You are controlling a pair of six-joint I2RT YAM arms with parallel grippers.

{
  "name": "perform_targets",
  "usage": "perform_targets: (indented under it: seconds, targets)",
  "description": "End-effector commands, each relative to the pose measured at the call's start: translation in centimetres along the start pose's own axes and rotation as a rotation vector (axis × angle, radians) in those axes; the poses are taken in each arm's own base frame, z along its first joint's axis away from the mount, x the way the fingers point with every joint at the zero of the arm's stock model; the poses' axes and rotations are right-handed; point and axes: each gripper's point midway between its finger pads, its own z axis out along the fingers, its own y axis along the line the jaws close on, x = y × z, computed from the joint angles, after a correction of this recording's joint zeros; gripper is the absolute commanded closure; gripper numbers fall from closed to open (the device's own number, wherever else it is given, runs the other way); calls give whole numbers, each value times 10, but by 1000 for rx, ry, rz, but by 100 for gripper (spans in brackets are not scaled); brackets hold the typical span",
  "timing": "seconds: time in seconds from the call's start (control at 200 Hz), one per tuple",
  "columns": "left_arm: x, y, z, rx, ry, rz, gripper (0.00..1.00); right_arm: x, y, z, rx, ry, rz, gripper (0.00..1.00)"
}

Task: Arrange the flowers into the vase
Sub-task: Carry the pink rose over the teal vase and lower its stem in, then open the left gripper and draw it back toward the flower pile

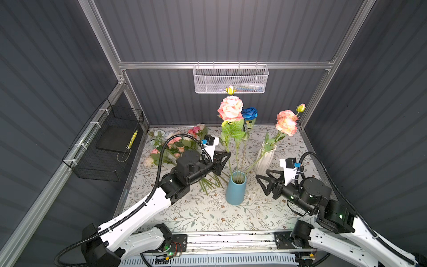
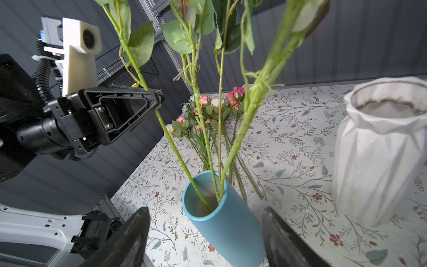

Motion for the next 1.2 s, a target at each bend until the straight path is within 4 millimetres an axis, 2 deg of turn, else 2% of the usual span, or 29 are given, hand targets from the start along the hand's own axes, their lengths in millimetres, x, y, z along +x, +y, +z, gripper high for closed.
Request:
perform_targets:
  seconds: [0.0,0.115,0.385,0.53,0.61,0.675,0.77,0.85,1.025,1.196]
  targets:
    - [-12,-11,-2,47,-28,3,90,-2,-4,-2,21,-10,-7,22]
    - [-5,-12,-1,58,-15,-4,100,-1,-4,-1,19,-7,-7,22]
    - [22,-11,6,82,56,-31,100,2,-5,0,19,-3,-2,22]
    - [28,-11,4,83,70,-33,100,2,-6,0,22,-3,2,22]
    - [32,-12,4,86,86,-32,97,2,-5,1,22,-4,1,22]
    - [34,-12,5,88,98,-35,87,3,-6,2,22,-3,1,22]
    - [33,-12,2,85,94,-33,55,3,-5,1,19,-3,3,22]
    - [25,-13,-4,81,72,-26,37,2,-5,1,18,-4,5,22]
    - [6,-19,-18,83,23,-11,18,1,-4,0,16,-10,9,22]
    - [-16,-16,-55,33,-105,14,5,1,-4,-1,9,-12,13,22]
